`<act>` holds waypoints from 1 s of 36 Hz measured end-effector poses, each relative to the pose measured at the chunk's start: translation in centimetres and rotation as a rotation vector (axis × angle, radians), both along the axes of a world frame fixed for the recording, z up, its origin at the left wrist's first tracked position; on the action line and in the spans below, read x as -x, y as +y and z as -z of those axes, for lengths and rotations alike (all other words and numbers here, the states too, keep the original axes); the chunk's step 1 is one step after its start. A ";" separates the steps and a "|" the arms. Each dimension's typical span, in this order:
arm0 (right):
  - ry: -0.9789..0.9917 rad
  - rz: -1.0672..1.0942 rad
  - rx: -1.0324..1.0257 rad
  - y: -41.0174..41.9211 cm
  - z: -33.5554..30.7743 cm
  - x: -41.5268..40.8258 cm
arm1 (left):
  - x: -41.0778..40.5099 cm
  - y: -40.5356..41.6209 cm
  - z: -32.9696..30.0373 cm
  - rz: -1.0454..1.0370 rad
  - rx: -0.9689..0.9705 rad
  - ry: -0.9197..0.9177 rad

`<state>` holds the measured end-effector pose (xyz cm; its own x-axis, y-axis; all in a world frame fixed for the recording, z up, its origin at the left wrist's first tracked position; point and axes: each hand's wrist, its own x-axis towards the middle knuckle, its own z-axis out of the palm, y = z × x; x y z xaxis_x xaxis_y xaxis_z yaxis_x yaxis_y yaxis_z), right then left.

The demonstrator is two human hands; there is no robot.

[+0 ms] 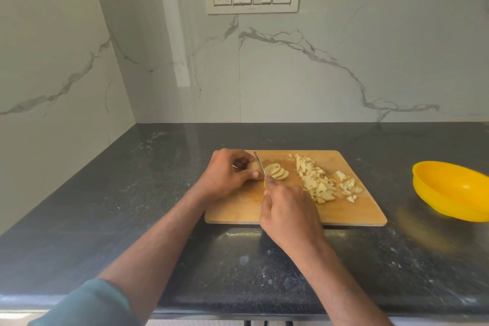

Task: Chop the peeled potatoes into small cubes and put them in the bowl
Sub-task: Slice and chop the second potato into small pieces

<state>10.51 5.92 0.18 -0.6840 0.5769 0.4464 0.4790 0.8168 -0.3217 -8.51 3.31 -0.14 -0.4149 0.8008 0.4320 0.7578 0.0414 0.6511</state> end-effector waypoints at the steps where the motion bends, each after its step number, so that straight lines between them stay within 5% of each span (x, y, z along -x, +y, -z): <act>1: -0.008 0.002 -0.006 0.1 0.0 0.2 | 0.0 0.0 0.0 0.002 -0.002 -0.001; 36: -0.109 0.026 0.052 0.7 0.4 -0.4 | 0.3 0.1 0.4 -0.023 0.046 -0.008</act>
<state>10.93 6.66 -0.19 -0.7115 0.6153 0.3395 0.5339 0.7874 -0.3082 -8.83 3.39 -0.56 -0.4365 0.8101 0.3914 0.7510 0.0885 0.6543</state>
